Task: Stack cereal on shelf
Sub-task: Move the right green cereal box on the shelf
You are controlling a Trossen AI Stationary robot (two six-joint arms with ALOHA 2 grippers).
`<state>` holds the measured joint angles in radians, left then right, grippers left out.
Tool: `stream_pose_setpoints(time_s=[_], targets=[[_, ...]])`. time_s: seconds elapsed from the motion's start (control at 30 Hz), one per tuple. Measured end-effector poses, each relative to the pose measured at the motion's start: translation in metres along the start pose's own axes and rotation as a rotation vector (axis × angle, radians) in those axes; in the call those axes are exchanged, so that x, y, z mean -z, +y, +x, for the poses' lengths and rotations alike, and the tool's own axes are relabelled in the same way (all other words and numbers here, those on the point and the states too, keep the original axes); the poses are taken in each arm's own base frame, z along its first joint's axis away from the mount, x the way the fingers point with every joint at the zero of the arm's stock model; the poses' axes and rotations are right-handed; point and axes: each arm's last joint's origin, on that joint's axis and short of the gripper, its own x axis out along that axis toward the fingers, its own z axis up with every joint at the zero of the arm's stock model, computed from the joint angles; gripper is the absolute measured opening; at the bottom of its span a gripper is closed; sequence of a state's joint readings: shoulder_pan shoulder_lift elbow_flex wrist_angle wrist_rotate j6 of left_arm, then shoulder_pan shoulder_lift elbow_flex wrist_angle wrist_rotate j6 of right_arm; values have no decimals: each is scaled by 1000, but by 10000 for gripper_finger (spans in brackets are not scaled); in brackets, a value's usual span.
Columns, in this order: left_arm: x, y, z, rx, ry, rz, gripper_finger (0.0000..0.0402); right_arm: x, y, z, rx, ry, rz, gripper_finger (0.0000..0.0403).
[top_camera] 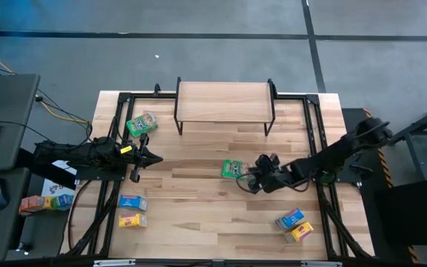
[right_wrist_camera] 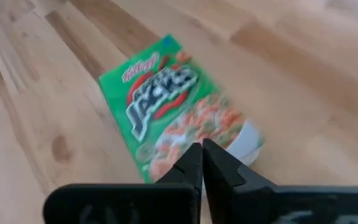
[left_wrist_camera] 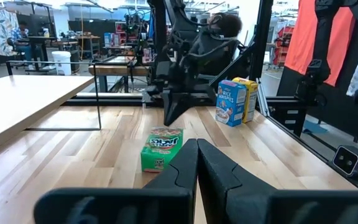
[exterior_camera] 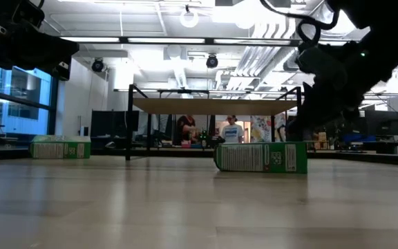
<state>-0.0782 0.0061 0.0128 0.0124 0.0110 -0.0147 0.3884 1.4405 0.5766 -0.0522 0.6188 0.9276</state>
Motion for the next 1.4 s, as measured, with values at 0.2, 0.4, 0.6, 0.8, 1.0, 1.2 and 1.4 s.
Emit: stream_pose_setpoints(time_s=[0.2, 0.4, 0.6, 0.8, 1.0, 1.2, 1.4], targets=[[0, 0, 0, 0, 0, 0, 1, -3, -11, -11, 42, 64, -137, 0], [0, 0, 0, 0, 1, 0, 1, 2, -22, -14, 129, 121, -174, 0], [-4, 0, 0, 1, -38, -29, 1, 4, -24, -15, 130, 148, -197, 0], [-27, 0, -3, 9, -278, -96, 0, 6, -22, -15, 70, 227, -273, 0], [-26, 0, 8, -2, -253, -136, 1, 7, -24, -16, 55, 260, -316, 0], [-13, 2, 37, -61, -32, -164, 1, 1, -27, -26, 45, 251, -289, 0], [-16, 3, 88, -117, 211, -119, 0, -8, -26, -34, -8, 206, -215, 0]])
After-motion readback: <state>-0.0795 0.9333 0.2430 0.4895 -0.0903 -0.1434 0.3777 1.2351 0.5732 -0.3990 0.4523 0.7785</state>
